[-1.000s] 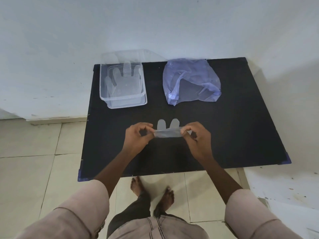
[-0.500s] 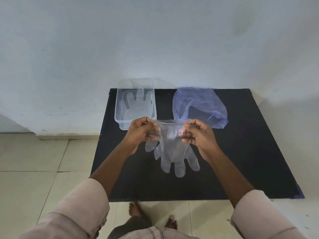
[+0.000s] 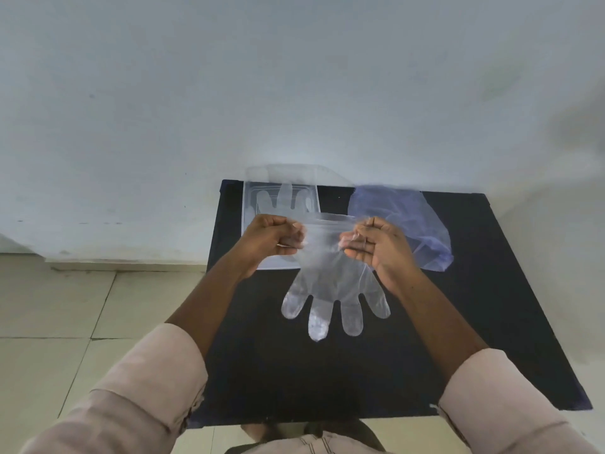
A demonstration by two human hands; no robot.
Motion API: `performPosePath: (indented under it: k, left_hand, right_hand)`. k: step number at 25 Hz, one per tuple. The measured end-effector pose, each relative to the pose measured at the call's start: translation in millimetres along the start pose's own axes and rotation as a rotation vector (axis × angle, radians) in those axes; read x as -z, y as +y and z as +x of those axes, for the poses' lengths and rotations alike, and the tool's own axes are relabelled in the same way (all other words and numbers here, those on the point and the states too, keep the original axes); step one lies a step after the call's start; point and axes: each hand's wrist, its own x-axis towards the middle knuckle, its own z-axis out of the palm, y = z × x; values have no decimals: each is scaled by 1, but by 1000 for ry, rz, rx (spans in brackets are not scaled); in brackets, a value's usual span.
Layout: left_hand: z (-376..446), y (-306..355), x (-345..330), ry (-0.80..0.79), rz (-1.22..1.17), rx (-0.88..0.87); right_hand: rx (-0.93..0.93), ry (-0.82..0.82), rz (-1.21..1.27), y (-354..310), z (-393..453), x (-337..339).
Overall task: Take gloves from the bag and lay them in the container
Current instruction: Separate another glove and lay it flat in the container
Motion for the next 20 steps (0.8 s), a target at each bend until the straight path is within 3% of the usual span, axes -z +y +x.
performPosePath:
  k: [15, 18, 20]
  left_hand:
    - [131, 115, 76, 378, -23, -43]
    - [153, 127, 85, 459, 12, -125]
    - [155, 130, 86, 481, 57, -270]
  right_hand:
    - [204, -10, -282, -100, 182, -94]
    - [368, 18, -319, -111, 212, -106]
    - [565, 46, -323, -113, 216, -108]
